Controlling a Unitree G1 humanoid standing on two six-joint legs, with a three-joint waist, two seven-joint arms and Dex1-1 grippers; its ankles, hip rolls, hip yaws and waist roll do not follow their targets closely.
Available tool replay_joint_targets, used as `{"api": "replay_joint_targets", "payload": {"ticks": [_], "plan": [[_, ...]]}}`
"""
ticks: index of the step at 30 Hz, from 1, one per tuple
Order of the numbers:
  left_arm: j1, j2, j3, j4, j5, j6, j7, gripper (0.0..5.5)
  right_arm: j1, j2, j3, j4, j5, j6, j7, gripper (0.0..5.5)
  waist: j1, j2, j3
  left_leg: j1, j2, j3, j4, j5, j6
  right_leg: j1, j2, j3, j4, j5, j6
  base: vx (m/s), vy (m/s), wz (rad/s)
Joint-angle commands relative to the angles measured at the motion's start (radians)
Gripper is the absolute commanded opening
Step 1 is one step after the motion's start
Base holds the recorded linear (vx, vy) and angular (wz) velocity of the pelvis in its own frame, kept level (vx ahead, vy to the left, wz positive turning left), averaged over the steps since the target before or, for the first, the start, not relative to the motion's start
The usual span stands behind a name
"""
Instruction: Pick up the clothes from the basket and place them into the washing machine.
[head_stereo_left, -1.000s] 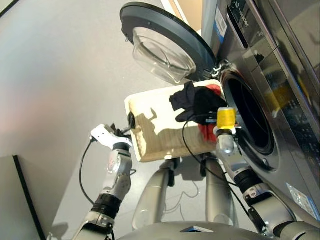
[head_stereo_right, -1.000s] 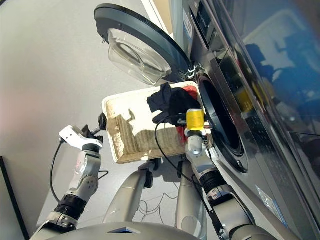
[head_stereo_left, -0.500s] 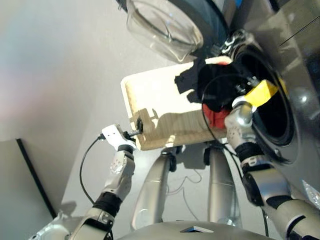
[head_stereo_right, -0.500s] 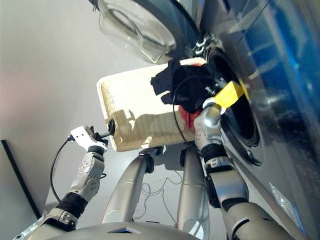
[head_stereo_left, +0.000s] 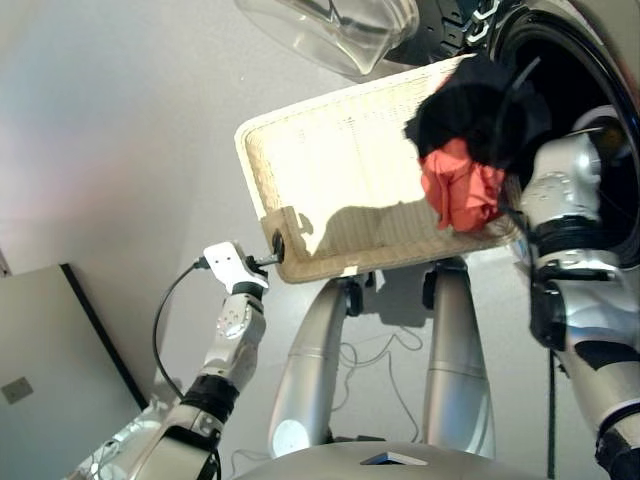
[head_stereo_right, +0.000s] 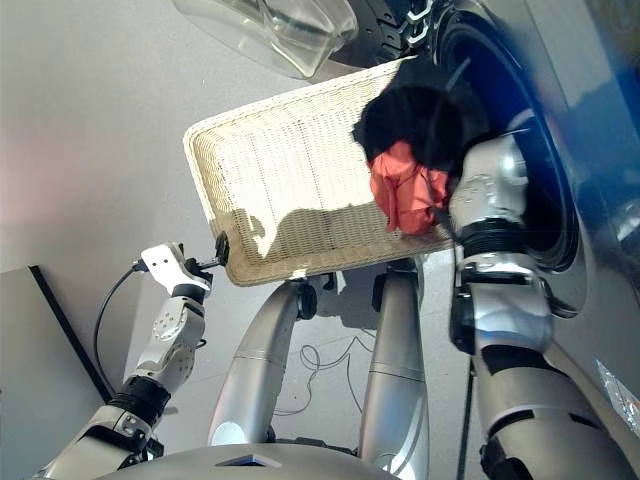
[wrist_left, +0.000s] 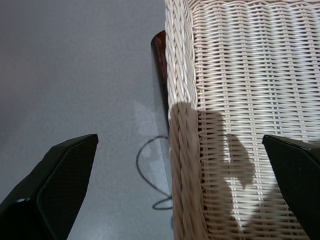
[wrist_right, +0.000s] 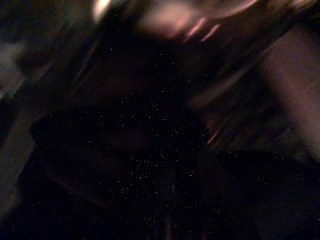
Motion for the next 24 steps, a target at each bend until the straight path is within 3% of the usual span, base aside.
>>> {"api": "replay_joint_targets", "payload": {"ticks": [1,4,5,6,16,24], "plan": [[-0.006,0.032,0.039,0.011,0.031,-0.047,0.02,5.5,0.046,-0.105,-0.005,-0.058,-0.037,-0.066,-0.006,0.0,-0.05,0.014,-0.034,0.036,0.014,-0.039,-0.006,-0.022,-0.028,0.049,0.029,-0.022,0.048,-0.09,0.031,0.0,0.0,0.0],[-0.019,0.028,0.032,0.012,0.032,-0.051,0.02,5.5,0.086,-0.056,-0.013,-0.029,-0.023,-0.062,0.005,0.0,-0.059,0.009,-0.044,0.041,0.015,-0.041,-0.025,-0.017,-0.033,0.058,0.033,-0.027,0.03,-0.084,0.027,0.0,0.0,0.0],[-0.02,0.027,0.031,0.011,0.033,-0.053,0.019,5.5,0.104,-0.034,0.001,-0.011,-0.011,-0.045,0.039,1.51,-0.061,0.006,-0.047,0.043,0.016,-0.041,-0.032,-0.014,-0.034,0.064,0.034,-0.03,0.021,-0.081,0.026,0.0,0.0,0.0],[-0.022,0.03,0.033,0.014,0.032,-0.052,0.017,5.5,0.121,-0.026,0.029,0.02,-0.006,-0.01,0.082,5.5,-0.059,0.001,-0.049,0.044,0.017,-0.042,-0.038,-0.012,-0.035,0.068,0.035,-0.032,0.015,-0.079,0.026,0.0,0.0,0.0],[-0.009,0.045,0.07,0.03,0.011,-0.039,-0.019,5.5,0.173,0.042,0.306,0.111,0.037,0.159,0.43,5.5,-0.057,-0.046,-0.046,0.051,0.028,-0.051,-0.079,0.02,-0.048,0.106,0.031,-0.063,-0.05,-0.039,0.023,-0.008,-0.011,0.003],[0.002,0.038,0.094,0.073,0.002,-0.019,-0.081,5.5,0.248,0.107,0.562,0.059,-0.093,0.261,0.645,5.5,-0.05,-0.092,-0.049,0.062,0.024,-0.074,-0.119,0.056,-0.053,0.139,0.026,-0.092,-0.096,-0.018,0.022,-0.01,-0.02,0.04]]}}
